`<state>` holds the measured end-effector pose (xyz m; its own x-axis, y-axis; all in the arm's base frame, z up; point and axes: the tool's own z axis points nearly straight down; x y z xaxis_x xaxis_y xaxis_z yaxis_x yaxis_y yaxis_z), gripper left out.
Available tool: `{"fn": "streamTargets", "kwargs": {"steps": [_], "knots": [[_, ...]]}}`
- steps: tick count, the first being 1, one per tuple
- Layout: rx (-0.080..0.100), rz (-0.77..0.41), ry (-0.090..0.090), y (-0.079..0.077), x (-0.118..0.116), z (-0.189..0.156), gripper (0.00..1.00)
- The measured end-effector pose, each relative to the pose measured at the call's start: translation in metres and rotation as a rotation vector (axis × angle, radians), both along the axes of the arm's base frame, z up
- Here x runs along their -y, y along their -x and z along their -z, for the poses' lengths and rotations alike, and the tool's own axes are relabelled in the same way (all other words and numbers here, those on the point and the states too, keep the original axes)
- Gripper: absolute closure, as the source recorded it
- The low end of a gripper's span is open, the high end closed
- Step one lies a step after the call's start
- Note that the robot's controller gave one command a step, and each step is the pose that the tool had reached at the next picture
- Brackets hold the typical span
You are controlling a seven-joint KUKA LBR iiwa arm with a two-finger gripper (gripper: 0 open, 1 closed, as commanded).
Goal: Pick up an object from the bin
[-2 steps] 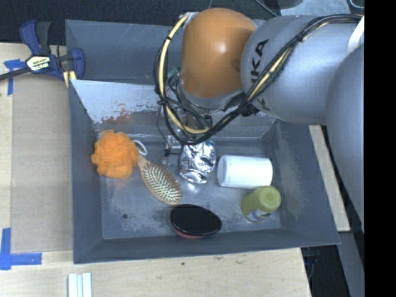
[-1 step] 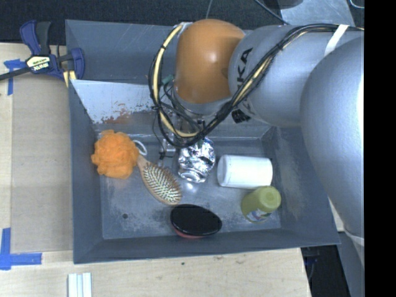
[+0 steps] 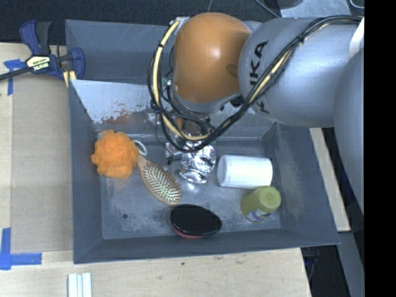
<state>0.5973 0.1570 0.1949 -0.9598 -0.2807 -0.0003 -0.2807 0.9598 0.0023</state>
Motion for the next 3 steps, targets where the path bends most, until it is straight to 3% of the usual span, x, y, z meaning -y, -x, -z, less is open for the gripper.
{"fn": "streamTargets", "kwargs": {"steps": [1,2,3], "knots": [[-0.001,0.121,0.000,-0.002,0.007,0.043,0.00],[0.003,-0.276,-0.001,0.007,-0.061,0.125,0.00],[0.004,-0.272,-0.001,0.006,-0.060,0.124,1.00]]}}
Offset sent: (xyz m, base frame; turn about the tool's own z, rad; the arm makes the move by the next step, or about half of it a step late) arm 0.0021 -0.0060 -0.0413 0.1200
